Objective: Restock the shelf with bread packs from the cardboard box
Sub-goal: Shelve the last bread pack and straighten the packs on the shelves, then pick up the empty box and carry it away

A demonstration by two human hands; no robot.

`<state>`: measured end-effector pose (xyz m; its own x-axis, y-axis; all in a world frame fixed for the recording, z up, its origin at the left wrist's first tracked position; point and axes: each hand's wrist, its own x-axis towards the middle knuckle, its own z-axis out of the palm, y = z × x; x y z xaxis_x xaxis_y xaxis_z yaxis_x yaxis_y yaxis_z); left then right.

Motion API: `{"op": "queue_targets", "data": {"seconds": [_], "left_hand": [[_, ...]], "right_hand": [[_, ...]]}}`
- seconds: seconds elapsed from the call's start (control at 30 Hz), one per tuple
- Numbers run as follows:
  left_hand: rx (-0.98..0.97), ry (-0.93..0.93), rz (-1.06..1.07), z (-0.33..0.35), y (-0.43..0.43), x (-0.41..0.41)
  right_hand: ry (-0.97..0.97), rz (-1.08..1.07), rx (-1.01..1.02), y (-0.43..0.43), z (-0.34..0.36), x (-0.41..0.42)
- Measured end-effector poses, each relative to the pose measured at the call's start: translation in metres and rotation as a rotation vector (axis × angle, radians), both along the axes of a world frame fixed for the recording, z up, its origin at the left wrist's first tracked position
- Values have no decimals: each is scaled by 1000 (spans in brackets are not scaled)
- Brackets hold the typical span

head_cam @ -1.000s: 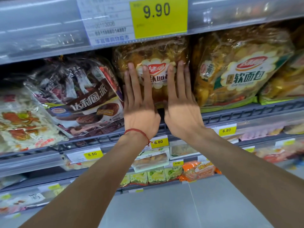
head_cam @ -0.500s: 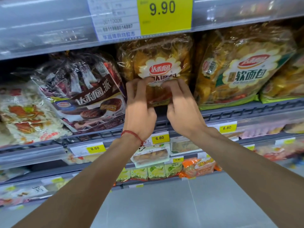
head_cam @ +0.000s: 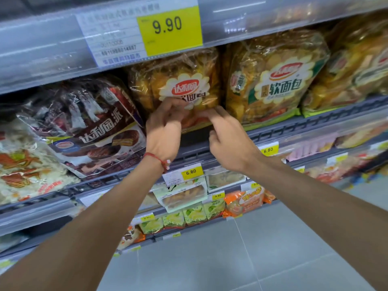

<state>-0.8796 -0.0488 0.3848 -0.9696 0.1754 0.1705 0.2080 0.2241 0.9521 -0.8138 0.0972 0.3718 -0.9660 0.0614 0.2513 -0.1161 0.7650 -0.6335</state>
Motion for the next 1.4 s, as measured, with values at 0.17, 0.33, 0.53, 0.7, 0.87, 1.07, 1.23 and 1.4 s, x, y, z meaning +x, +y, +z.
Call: {"op": "queue_targets", "data": {"seconds": [0.17, 0.33, 0.53, 0.7, 0.87, 1.07, 1.23, 1.4], "left_hand": [[65, -138, -52, 4, -8, -11], [34, -126, -119, 12, -11, 4], [-118, -212, -151, 31, -12, 37], [-172, -206, -175, 58, -16, 93], [-186, -238, -195, 92, -25, 169], [-241, -224, -279, 125, -41, 267], [-257, -212, -371, 131, -71, 313], [-233, -240, -532, 128, -108, 353]], "right_hand": [[-97, -63, -42, 2, -2, 3], [-69, -97, -90, -2, 3, 19], [9, -196, -182, -10, 24, 58], [-7, -295, -297, -14, 51, 116], [-23, -378, -399, -14, 89, 187], [-42, -419, -475, -37, 124, 280], [-76, -516, -549, -73, 139, 350], [-31, -629, -601, -135, 140, 395]]}}
